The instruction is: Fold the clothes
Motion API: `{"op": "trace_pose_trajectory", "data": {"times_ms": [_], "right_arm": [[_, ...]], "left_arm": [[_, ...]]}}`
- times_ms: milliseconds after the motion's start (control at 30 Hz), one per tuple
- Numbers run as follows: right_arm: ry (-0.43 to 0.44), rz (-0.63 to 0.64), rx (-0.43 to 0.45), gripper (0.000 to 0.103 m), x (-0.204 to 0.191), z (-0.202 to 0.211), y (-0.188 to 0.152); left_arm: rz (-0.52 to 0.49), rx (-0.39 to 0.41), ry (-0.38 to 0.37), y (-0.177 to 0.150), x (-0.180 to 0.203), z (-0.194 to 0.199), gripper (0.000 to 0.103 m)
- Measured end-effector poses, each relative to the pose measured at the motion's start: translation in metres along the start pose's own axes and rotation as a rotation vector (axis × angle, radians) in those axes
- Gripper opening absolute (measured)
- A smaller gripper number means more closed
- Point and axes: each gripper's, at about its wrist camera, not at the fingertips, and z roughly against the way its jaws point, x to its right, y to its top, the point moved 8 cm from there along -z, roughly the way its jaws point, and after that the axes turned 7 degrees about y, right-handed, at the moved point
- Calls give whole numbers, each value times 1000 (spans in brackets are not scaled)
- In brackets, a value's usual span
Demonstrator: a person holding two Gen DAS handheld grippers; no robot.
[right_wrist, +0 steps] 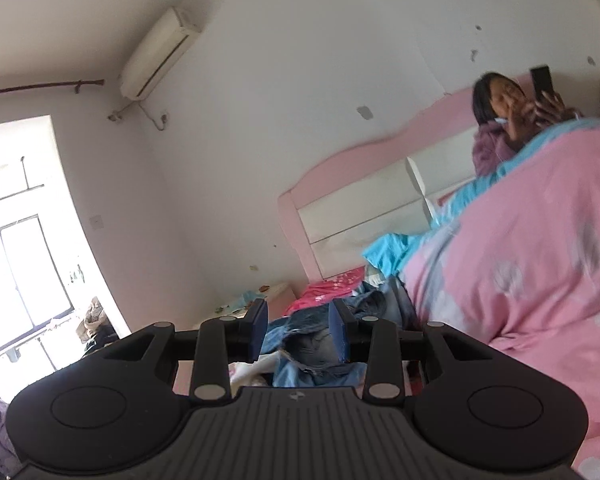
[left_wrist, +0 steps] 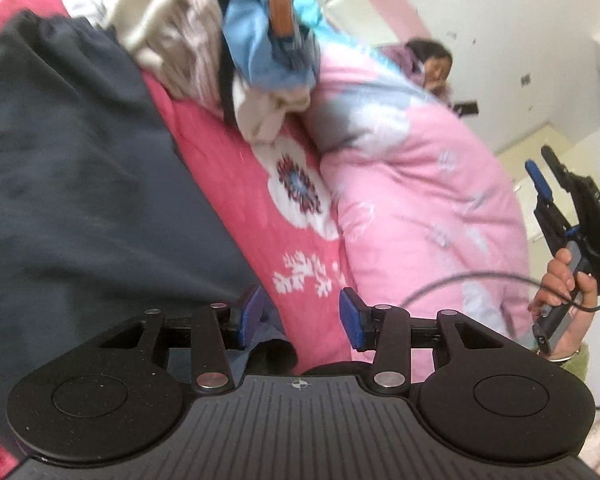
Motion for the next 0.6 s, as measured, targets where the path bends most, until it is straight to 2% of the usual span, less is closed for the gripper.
{"op": "trace_pose_trajectory", "data": {"times_ms": [167, 333, 367, 433, 500, 600], "right_arm": [[78, -18, -26, 38, -51, 18, 3], [252, -20, -131, 37, -100, 19, -9], [276, -42, -172, 38, -103, 16, -16], [268, -76, -290, 38, -97, 4, -40], [206, -109, -429, 38, -78, -10, -73], [76, -189, -682, 40, -37, -32, -139]], "left_arm": [[-39, 19, 24, -7, -5, 23, 42], [-110, 19, 32, -9, -7, 28, 42], [-119, 15, 39, -11, -9, 29, 42], [-135, 4, 61, -17, -15, 29, 42], [-150, -8, 84, -24, -20, 29, 42], [-185, -40, 138, -41, -27, 31, 42]]}}
